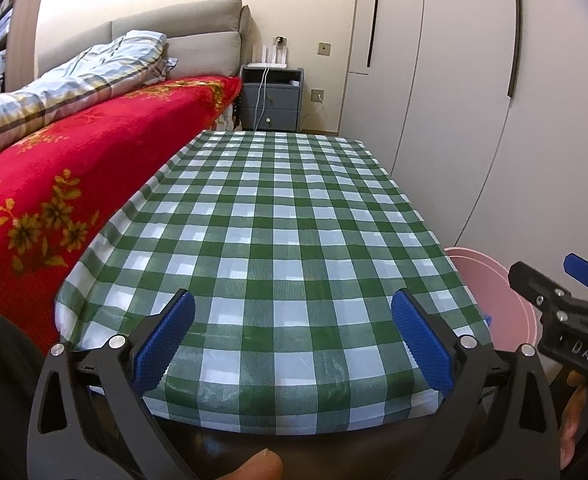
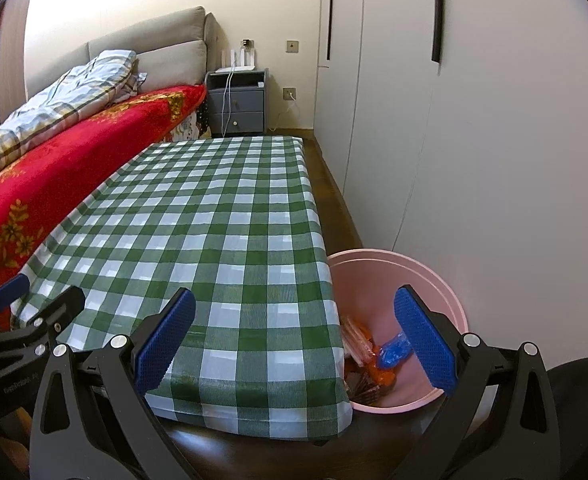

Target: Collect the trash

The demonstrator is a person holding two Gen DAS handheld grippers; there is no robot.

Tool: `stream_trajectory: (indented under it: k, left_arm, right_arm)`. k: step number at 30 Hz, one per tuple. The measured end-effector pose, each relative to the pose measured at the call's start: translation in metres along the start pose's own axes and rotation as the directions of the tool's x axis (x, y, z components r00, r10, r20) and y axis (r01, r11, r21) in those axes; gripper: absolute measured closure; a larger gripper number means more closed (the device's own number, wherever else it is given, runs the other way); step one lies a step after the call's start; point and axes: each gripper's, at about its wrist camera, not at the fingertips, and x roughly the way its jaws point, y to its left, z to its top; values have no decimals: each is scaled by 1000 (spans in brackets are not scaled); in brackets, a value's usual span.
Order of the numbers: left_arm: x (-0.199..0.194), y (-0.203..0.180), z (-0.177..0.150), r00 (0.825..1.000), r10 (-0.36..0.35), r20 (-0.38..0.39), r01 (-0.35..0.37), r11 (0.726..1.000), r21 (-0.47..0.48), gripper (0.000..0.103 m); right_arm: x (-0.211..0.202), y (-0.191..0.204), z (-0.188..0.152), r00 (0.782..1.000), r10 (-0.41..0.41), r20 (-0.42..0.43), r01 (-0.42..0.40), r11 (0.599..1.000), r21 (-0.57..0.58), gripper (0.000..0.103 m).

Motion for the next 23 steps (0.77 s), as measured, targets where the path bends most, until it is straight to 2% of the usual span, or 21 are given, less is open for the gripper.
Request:
stream_trajectory:
  k: [9, 14, 23]
  left_arm:
    - [0, 1, -2, 1000, -13, 11, 13, 1000, -5, 8]
    - [0, -2, -2, 1000, -24, 7, 24, 1000, 8, 8]
    - [7, 2, -3, 999, 22, -26, -22, 1000, -4, 8]
  right_arm:
    - [-3, -1, -1, 999, -34, 26, 35, 999, -24, 5]
    - [-2, -1, -1, 1000, -15, 27, 15, 999, -30, 5]
    - [-1, 2, -3, 1000, -12, 21, 13, 999, -45, 5]
